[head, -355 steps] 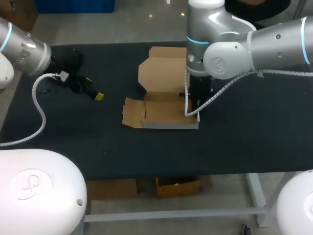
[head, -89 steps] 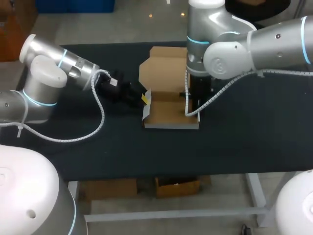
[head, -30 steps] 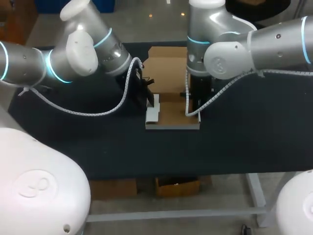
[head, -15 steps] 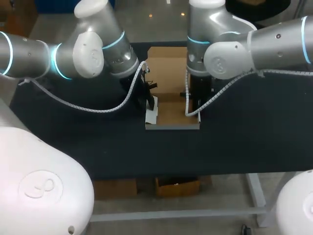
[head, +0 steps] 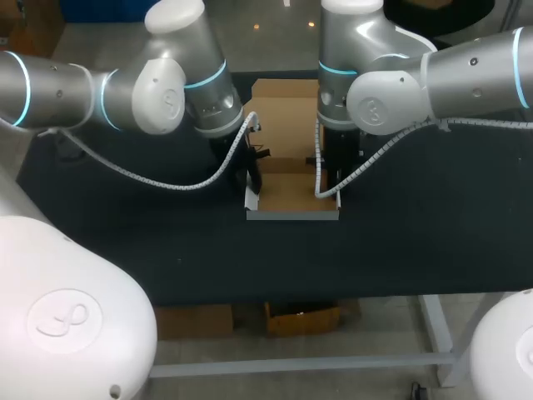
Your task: Assemble the packaging by folding the flat box into shape, placing the metal phone stand inside, and closing the box properly
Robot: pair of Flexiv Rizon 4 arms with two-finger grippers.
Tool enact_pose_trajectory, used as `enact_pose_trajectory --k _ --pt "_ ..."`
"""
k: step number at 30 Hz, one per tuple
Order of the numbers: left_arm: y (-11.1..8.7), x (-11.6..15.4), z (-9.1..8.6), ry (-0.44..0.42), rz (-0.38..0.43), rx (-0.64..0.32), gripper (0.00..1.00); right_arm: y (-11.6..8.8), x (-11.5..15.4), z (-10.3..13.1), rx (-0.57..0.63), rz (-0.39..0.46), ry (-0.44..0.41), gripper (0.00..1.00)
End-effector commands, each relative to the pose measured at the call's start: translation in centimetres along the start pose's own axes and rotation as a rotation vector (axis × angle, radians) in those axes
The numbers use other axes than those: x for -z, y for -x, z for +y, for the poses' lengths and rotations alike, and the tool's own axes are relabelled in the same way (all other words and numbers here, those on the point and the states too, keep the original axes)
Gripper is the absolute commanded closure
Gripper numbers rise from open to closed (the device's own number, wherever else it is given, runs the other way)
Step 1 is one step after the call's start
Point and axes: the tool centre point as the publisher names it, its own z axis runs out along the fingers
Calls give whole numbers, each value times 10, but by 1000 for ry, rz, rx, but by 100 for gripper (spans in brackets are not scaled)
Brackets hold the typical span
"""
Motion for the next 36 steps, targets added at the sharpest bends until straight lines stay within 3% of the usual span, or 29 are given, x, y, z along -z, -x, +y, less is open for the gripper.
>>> enact_pose_trajectory --k 1,15,25,36 --pt "-4 -2 -1 -2 -56 3 73 0 0 0 0 0 -2 100" --pt "-3 -5 0 -2 -105 5 75 0 0 0 0 0 -2 100" --pt "-1 -8 2 21 -139 -66 73 0 0 0 0 0 -2 100" --pt "2 -5 2 17 -175 -81 77 0 0 0 0 0 -2 100"
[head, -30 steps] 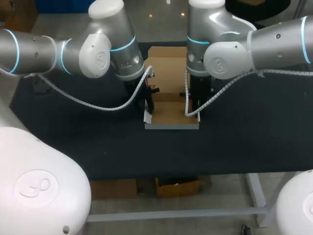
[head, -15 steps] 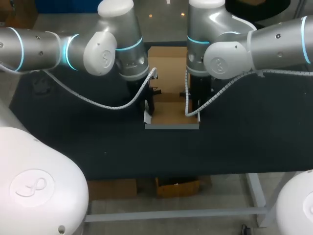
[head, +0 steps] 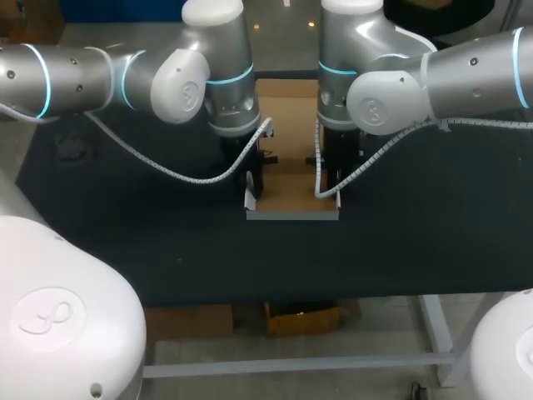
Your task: Assemble the packaging by folding the flat box into shape, placing the metal phone stand inside, and closing the box properly
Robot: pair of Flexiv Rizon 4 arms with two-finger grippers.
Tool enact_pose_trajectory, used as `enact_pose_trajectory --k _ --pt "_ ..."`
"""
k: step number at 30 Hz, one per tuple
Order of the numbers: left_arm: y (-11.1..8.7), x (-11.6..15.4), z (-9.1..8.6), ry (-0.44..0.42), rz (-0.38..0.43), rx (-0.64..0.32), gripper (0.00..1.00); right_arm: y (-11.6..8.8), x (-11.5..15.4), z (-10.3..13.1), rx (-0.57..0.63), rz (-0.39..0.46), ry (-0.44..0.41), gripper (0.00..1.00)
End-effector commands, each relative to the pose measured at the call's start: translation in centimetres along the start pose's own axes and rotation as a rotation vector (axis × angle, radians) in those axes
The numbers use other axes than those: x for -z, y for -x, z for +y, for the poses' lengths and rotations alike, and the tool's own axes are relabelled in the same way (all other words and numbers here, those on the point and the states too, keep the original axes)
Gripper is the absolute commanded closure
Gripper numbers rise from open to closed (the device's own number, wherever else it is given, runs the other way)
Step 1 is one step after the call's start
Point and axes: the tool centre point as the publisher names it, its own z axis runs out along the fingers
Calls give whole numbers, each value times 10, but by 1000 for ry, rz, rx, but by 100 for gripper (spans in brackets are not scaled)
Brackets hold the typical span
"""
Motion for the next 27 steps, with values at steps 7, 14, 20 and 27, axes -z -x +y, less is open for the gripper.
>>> enact_pose_trajectory --k 7,14,20,27 --pt "-1 2 -2 3 -53 -2 77 0 0 0 0 0 -2 100" --pt "1 2 -4 17 -68 -4 76 0 0 0 0 0 -2 100" --pt "3 4 -5 24 -68 -4 78 0 0 0 0 0 -2 100" --pt "5 5 -6 28 -72 -4 79 0 0 0 0 0 -2 100"
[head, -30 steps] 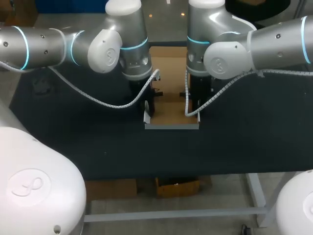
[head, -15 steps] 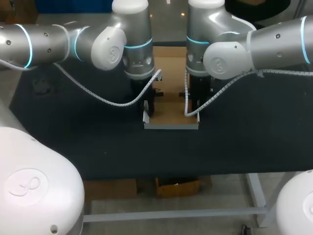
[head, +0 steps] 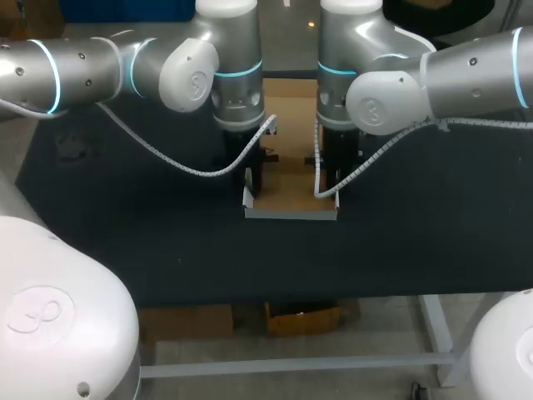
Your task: Assemble the packaging by folding the flat box into shape, placing the metal phone stand inside, and closing the box properly
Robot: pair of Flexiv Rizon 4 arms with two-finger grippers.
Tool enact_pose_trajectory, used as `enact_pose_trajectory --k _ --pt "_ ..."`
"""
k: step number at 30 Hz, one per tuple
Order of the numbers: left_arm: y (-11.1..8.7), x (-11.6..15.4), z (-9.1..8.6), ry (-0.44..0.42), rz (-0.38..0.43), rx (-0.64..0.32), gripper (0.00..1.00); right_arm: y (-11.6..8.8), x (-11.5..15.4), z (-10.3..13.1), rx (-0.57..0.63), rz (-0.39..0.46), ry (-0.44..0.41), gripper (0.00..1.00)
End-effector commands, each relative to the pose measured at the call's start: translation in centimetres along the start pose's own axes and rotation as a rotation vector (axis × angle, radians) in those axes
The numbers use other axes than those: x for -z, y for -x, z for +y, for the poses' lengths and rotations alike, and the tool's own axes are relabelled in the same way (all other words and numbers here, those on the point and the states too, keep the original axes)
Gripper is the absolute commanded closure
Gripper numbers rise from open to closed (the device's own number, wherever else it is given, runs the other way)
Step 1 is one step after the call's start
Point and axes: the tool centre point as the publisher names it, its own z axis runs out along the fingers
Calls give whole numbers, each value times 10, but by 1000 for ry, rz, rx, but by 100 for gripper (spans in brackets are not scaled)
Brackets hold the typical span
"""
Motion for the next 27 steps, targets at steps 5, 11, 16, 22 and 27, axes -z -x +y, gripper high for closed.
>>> enact_pose_trajectory --k 5,11,16,22,27 --pt "1 -1 -3 9 -28 -1 88 1 0 0 0 -1 -2 100" --pt "1 -5 -3 16 -38 -2 100 1 0 0 0 -1 -2 100" --pt "2 -5 -3 17 -44 -1 100 1 0 0 0 -1 -2 100" --pt "4 -5 -2 10 -50 -1 100 0 10 -4 40 46 39 100" --pt "5 -5 0 3 -53 -1 100 0 19 -10 74 71 73 69"
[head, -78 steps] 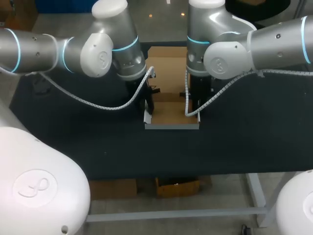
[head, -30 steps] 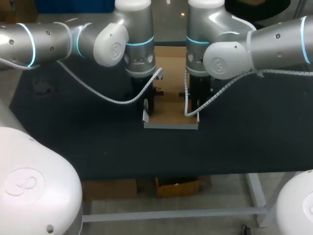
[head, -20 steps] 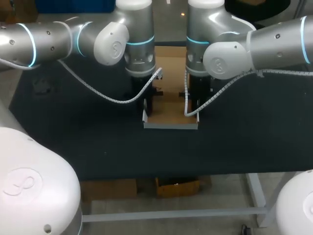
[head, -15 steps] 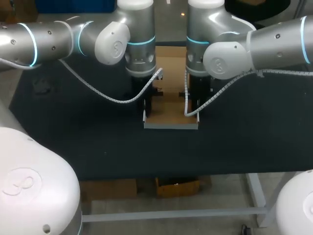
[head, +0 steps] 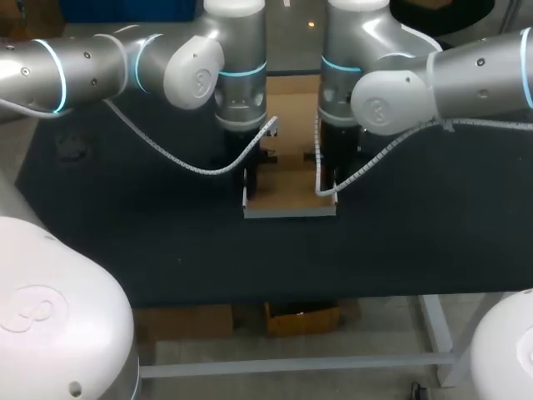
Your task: Assemble the packaging by folding the flat box into shape, placing the metal phone stand inside, and closing the box properly
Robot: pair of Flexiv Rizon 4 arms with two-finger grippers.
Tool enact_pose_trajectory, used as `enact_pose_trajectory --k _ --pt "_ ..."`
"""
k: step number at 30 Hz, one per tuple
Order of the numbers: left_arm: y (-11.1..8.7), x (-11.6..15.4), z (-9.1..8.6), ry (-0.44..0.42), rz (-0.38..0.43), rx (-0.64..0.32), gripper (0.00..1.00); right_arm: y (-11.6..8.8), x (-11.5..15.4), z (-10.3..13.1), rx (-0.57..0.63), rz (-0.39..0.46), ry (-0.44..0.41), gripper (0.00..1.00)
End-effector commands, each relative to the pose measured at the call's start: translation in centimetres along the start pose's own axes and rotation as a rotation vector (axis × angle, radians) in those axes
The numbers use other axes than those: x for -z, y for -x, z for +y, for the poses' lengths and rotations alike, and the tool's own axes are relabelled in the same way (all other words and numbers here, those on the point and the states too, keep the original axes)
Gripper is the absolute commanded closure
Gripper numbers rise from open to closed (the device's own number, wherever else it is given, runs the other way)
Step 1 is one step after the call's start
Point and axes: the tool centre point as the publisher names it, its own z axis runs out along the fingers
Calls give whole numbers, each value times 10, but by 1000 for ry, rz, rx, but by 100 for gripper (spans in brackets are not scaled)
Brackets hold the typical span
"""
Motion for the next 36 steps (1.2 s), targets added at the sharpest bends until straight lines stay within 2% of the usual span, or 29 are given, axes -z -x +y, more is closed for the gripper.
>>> enact_pose_trajectory --k 1,6,9,12,19,23,30,36 --pt "-1 -2 1 -8 -7 1 100 6 9 -15 18 30 45 65" --pt "-1 -1 3 -18 -10 -9 100 8 13 -20 53 77 71 51" --pt "0 1 4 -26 -10 -18 100 9 17 -23 79 95 91 29" --pt "1 2 5 -33 -10 -26 100 10 21 -26 99 105 108 23" --pt "2 2 6 -37 -11 -28 100 11 24 -26 109 109 117 24" --pt "2 2 7 -39 -8 -32 100 14 27 -26 113 155 137 25" --pt "3 2 8 -43 -7 -39 100 15 33 -27 136 169 163 26" --pt "4 1 8 -41 -9 -43 100 18 39 -28 164 196 190 23"
